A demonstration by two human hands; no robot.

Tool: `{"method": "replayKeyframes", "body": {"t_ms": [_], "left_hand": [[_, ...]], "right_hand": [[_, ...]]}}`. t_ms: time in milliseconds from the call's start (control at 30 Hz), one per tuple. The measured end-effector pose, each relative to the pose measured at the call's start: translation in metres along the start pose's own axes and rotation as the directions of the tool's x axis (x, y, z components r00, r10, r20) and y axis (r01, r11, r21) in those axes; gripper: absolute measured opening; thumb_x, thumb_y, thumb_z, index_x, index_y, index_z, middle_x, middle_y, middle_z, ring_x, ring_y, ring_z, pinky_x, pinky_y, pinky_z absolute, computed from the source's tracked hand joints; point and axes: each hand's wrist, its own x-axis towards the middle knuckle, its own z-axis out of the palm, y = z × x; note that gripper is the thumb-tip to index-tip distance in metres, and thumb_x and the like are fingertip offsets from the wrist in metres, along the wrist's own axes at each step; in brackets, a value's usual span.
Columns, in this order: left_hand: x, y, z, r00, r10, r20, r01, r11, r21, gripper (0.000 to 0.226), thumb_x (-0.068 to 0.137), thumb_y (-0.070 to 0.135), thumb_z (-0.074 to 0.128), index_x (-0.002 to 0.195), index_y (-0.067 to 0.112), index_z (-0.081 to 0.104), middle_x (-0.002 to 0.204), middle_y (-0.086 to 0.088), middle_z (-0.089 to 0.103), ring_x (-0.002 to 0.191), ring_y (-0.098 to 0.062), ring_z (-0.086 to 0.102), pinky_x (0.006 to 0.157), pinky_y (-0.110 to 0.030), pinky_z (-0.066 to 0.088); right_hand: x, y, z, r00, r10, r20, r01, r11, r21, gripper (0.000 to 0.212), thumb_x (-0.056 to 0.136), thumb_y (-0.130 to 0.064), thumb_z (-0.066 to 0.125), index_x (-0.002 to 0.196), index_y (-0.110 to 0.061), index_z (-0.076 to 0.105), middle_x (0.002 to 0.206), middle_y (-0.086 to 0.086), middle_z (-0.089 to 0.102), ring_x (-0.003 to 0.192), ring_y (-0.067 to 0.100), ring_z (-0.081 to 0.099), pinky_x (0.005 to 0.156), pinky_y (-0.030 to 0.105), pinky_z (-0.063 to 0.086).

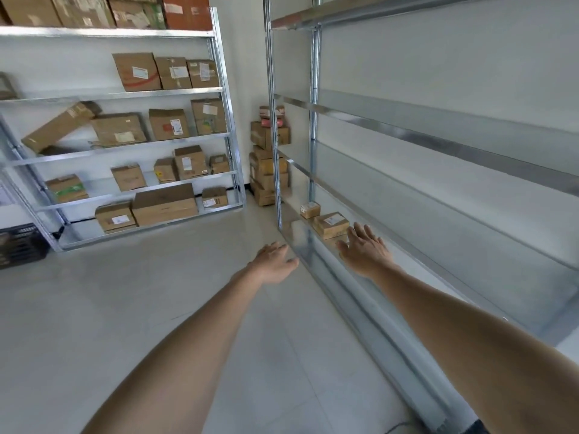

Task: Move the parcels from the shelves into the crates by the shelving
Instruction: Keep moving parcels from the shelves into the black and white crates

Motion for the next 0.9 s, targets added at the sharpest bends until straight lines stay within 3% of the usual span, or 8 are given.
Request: {"method": "replayKeyframes", "body": {"t_ms": [233,367,600,733,900], "left_hand": [[0.102,-0.019,-0.036,0.999,-0.051,0.018,0.05,0.997,0.051,0.07,0.106,0.05,0.034,0.163,0.012,0.019,0.171,-0.014,0.01,0.158,-0.031,0.006,0.125,-0.05,0.017],[0.147,-0.023,-0.058,0.999,-0.051,0.002,0.051,0.998,0.042,0.065,0.108,0.043,0.034,0.161,0.007,0.022,0.169,-0.017,0.015,0.156,-0.031,0.012,0.125,-0.041,0.017],[0.223,-0.048,-0.076,0.998,-0.058,0.037,0.058,0.998,0.015,0.067,0.109,0.046,0.033,0.164,0.012,0.014,0.172,-0.014,0.0,0.158,-0.033,0.001,0.126,-0.038,0.007],[0.276,-0.072,-0.086,0.997,-0.04,0.061,0.04,0.999,0.001,0.068,0.109,0.046,0.034,0.164,0.012,0.013,0.172,-0.013,-0.001,0.159,-0.031,-0.001,0.126,-0.037,0.006],[0.362,-0.112,-0.106,0.996,-0.005,0.087,0.005,1.0,-0.006,0.066,0.109,0.043,0.034,0.164,0.011,0.014,0.171,-0.015,0.001,0.158,-0.031,0.001,0.125,-0.036,0.008]], "right_hand": [[0.12,-0.005,0.015,1.0,-0.019,0.025,0.018,0.999,0.039,0.066,0.106,-0.049,0.022,0.162,-0.016,0.017,0.172,0.001,0.005,0.158,0.022,0.0,0.127,0.047,0.008],[0.182,-0.008,0.023,0.999,-0.034,0.032,0.033,0.999,0.037,0.067,0.106,-0.052,0.02,0.162,-0.017,0.017,0.172,0.001,0.005,0.158,0.022,0.002,0.127,0.048,0.01],[0.263,-0.012,0.041,0.997,-0.053,0.06,0.051,0.998,0.028,0.065,0.105,-0.053,0.021,0.161,-0.019,0.022,0.17,0.006,0.012,0.157,0.027,0.009,0.125,0.051,0.016],[0.317,-0.021,0.055,0.996,-0.033,0.085,0.031,0.999,0.025,0.064,0.105,-0.053,0.02,0.162,-0.023,0.02,0.171,0.004,0.006,0.158,0.025,0.001,0.127,0.05,0.009],[0.391,-0.045,0.074,0.993,0.022,0.112,-0.022,1.0,-0.001,0.067,0.107,-0.049,0.019,0.164,-0.015,0.011,0.172,0.004,0.001,0.158,0.023,-0.004,0.128,0.049,0.007]]}}
